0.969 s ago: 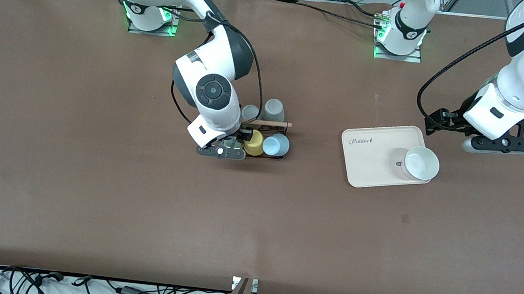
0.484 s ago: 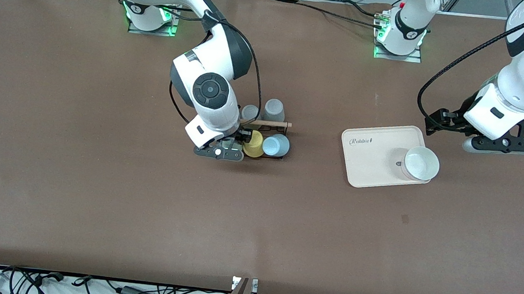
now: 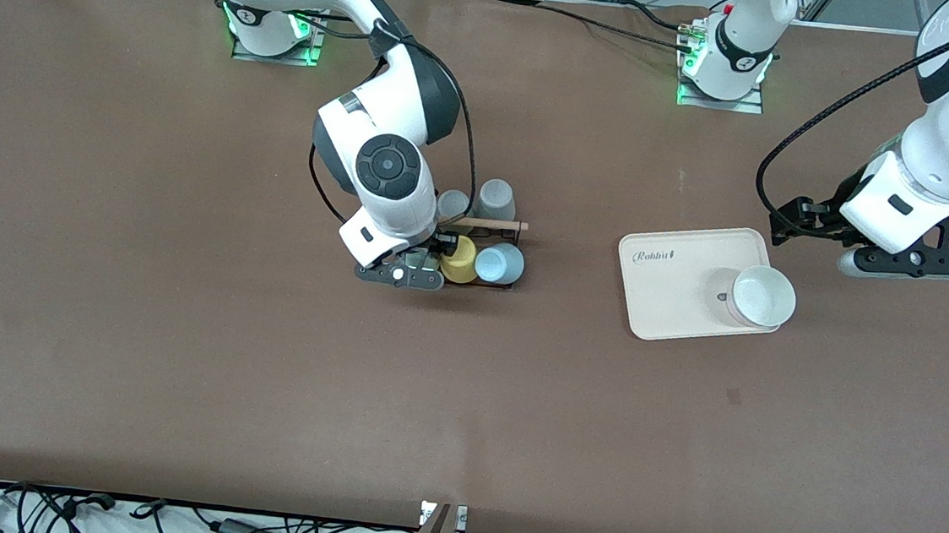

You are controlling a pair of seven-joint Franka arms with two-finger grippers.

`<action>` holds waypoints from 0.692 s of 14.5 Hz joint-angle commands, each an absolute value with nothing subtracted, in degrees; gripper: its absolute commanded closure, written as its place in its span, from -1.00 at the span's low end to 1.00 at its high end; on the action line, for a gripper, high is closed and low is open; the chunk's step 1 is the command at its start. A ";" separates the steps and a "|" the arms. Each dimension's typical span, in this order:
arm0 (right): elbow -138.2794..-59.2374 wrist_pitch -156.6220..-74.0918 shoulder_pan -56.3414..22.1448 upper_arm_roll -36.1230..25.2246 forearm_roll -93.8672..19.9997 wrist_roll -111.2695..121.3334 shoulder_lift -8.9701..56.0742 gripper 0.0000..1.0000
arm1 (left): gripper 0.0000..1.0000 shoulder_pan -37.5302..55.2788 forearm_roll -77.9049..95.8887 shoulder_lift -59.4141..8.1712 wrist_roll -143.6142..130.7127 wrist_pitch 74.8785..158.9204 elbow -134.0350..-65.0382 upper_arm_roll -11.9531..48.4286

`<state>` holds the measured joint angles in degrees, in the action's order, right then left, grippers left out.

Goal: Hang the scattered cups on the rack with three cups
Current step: 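Lower the green cup into the rack beside the yellow cup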

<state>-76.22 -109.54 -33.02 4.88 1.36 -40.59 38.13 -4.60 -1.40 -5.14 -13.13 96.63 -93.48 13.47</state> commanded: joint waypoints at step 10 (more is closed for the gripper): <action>-77.70 -109.60 -30.76 5.10 0.70 -41.75 39.02 0.60 | -1.00 -5.19 -0.35 -4.04 -11.78 96.15 -93.87 13.54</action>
<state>-77.55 -109.58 -30.99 4.70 1.24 -40.63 39.22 -4.60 -1.40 -5.14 -13.13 96.63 -93.48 13.47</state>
